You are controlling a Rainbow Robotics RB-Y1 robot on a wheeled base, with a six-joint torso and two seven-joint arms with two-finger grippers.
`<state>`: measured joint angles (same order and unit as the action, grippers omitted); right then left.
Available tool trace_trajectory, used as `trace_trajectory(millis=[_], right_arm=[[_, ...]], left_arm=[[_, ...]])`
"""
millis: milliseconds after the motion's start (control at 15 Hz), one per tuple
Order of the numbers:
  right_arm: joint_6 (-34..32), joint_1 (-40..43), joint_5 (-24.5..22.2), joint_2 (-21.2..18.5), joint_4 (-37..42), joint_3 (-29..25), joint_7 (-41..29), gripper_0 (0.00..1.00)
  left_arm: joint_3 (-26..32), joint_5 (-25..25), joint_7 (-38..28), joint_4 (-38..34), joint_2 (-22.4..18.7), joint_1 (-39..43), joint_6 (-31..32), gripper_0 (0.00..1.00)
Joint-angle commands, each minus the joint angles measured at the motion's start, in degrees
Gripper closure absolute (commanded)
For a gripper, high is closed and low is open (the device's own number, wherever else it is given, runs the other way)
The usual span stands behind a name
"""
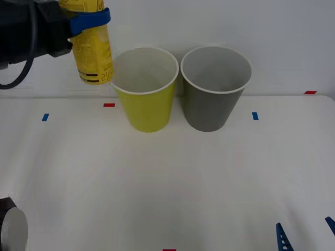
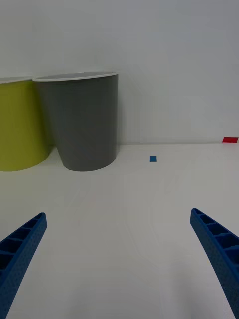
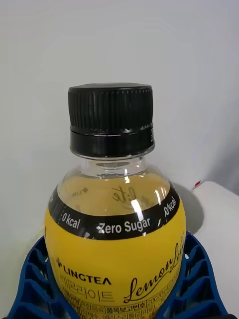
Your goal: Put cans in the gray bin and PET bottles in the light green bin.
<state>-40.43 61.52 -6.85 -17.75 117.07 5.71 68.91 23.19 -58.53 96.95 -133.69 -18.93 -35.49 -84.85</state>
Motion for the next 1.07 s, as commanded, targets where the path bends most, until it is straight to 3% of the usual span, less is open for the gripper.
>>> trace_trajectory(millis=[67,267,467,800,1067], right_arm=[[0.0,0.0,0.0,0.0,0.0,0.0,0.0,0.0],[0.0,0.0,0.0,0.0,0.0,0.0,0.0,0.0],[0.0,0.0,0.0,0.0,0.0,0.0,0.0,0.0],[0.0,0.0,0.0,0.0,0.0,0.0,0.0,0.0],[0.0,0.0,0.0,0.0,0.0,0.0,0.0,0.0]], left_arm=[[-0.1,1.5,0.7,6.9,0.4,-5.8,0.1,1.0],[-2.3,5.7,1.8,10.8,1.5,-9.4,1.7,1.0],[-7.9,12.3,2.3,12.3,2.1,-9.7,7.3,1.0],[-15.0,13.0,4.0,22.4,2.1,-9.5,21.2,1.0],[-18.5,13.8,6.0,27.3,1.2,-9.5,26.8,1.0]])
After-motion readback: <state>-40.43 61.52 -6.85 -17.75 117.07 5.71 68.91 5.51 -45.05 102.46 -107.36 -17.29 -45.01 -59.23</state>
